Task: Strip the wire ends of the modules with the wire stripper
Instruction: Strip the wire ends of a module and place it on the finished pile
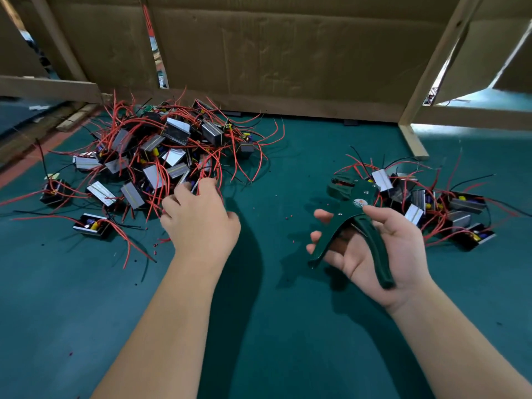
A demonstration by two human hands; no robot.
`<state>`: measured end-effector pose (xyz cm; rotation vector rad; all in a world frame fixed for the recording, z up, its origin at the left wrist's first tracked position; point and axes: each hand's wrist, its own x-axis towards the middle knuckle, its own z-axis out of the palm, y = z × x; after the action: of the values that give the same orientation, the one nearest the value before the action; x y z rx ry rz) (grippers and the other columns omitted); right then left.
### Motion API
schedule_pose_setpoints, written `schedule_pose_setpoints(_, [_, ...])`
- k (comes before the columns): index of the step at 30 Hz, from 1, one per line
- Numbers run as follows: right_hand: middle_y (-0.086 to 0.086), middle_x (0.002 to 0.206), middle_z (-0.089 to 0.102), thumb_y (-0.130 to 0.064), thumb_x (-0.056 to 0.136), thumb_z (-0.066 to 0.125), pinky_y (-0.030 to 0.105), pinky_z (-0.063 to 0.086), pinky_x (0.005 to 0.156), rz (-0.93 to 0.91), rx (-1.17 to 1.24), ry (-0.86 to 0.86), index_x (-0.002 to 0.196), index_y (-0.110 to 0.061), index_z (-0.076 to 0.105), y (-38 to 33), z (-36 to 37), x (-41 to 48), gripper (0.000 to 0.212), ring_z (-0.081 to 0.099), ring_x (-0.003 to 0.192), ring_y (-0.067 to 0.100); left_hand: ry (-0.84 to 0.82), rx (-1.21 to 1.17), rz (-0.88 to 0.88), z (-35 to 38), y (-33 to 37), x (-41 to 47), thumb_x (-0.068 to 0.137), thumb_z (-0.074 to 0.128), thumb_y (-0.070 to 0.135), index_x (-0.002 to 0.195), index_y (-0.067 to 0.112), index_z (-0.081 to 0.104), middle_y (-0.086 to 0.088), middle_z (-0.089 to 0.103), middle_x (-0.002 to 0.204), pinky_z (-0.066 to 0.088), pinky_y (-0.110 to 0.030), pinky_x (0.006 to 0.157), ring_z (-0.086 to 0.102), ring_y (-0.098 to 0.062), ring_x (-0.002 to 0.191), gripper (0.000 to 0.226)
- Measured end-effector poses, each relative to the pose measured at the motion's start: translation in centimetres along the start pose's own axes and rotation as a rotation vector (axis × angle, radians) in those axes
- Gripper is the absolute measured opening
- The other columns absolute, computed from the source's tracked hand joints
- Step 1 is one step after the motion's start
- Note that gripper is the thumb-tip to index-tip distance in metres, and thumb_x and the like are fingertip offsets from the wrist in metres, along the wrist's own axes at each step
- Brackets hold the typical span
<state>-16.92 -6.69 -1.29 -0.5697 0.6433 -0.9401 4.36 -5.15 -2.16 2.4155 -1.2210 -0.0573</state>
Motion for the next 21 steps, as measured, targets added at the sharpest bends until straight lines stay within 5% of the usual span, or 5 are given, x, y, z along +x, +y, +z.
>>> schedule_pose_setpoints(6, [0.021, 0.088, 0.064, -0.022, 0.091, 0.042, 0.051, 0.056, 0.064, -0.088, 0.077, 0.125, 0.108, -0.009, 0.044, -1.0, -0.7, 0.4, 0.022, 0.067, 0.073, 0.042, 0.040, -0.133, 0.130, 0.3, -0.6, 0.3, 0.083, 0.056, -0.003, 0.134, 0.024, 0.042, -0.011, 0.047, 0.128, 0.030, -0.035, 0.079, 0.039, -0.033, 0.105, 0.059])
schedule_pose_setpoints(10, [0.021, 0.088, 0.063, -0.021, 0.090, 0.042, 0.051, 0.056, 0.064, -0.098, 0.072, 0.126, 0.101, -0.006, 0.048, -0.9, -0.8, 0.3, 0.020, 0.066, 0.073, 0.042, 0.078, -0.322, 0.215, 0.4, -0.3, 0.4, 0.082, 0.060, 0.002, 0.120, 0.020, 0.057, -0.004, 0.062, 0.105, 0.044, -0.038, 0.085, 0.054, -0.029, 0.099, 0.043])
schedule_pose_setpoints(15, [0.022, 0.090, 0.062, -0.022, 0.088, 0.043, 0.051, 0.055, 0.065, -0.062, 0.045, 0.082, 0.095, -0.004, 0.051, -0.5, -0.7, 0.2, 0.021, 0.065, 0.074, 0.043, -0.011, -0.635, 0.199, 0.3, 0.6, 0.1, 0.077, 0.069, 0.014, 0.088, 0.033, 0.068, 0.019, 0.065, 0.077, 0.047, -0.016, 0.075, 0.061, 0.001, 0.074, 0.022])
schedule_pose_setpoints(21, [0.025, 0.111, 0.062, -0.027, 0.072, 0.053, 0.050, 0.055, 0.067, 0.046, 0.020, -0.054, 0.101, -0.002, 0.055, -0.5, -0.3, -0.3, 0.039, 0.063, 0.073, 0.041, -0.212, -1.101, 0.382, -0.2, 2.0, -1.1, 0.078, 0.075, 0.002, 0.093, 0.028, 0.068, 0.010, 0.070, 0.084, 0.052, -0.017, 0.073, 0.066, -0.003, 0.077, 0.031])
